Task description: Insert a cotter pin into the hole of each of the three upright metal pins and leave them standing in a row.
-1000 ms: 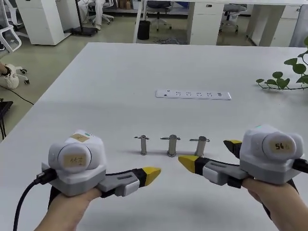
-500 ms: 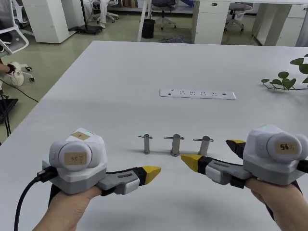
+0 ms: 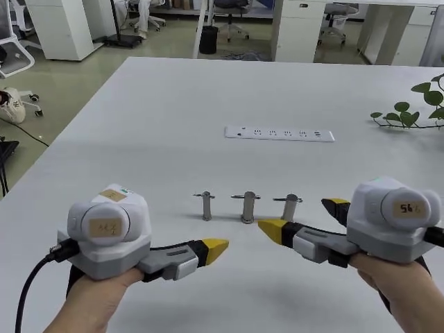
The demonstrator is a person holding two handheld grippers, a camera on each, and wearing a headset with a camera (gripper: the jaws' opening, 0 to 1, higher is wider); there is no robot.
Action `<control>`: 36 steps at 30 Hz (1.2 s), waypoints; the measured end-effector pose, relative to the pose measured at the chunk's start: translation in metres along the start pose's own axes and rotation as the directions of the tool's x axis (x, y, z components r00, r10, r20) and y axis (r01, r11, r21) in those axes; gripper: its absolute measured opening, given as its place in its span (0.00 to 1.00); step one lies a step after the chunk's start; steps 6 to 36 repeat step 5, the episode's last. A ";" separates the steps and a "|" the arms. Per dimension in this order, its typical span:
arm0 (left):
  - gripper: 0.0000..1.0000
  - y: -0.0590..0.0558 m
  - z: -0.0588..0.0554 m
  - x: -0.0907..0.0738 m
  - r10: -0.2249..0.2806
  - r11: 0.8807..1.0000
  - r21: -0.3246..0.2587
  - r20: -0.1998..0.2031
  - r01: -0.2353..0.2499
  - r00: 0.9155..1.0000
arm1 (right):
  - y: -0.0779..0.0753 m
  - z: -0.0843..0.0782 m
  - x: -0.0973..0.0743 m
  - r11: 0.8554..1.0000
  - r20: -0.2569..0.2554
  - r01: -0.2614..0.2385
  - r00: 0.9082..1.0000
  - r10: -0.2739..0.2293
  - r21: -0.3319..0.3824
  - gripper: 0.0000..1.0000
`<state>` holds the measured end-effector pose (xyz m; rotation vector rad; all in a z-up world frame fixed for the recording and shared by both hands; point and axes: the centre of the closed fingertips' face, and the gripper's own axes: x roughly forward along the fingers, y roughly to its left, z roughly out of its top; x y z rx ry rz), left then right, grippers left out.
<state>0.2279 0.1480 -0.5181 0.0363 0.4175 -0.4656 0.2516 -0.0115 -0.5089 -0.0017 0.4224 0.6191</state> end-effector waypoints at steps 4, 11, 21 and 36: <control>0.95 0.001 0.000 -0.001 0.000 1.000 0.000 0.000 0.000 1.000 | -0.001 0.000 0.000 1.000 0.001 -0.001 1.000 0.001 0.002 0.79; 0.95 0.001 0.000 -0.001 0.001 1.000 0.000 0.000 -0.001 1.000 | -0.001 0.000 0.000 1.000 0.001 -0.001 1.000 0.001 0.003 0.79; 0.95 0.001 0.000 -0.001 0.001 1.000 0.000 0.000 -0.001 1.000 | -0.001 0.000 0.000 1.000 0.001 -0.001 1.000 0.001 0.003 0.79; 0.95 0.001 0.000 -0.001 0.001 1.000 0.000 0.000 -0.001 1.000 | -0.001 0.000 0.000 1.000 0.001 -0.001 1.000 0.001 0.003 0.79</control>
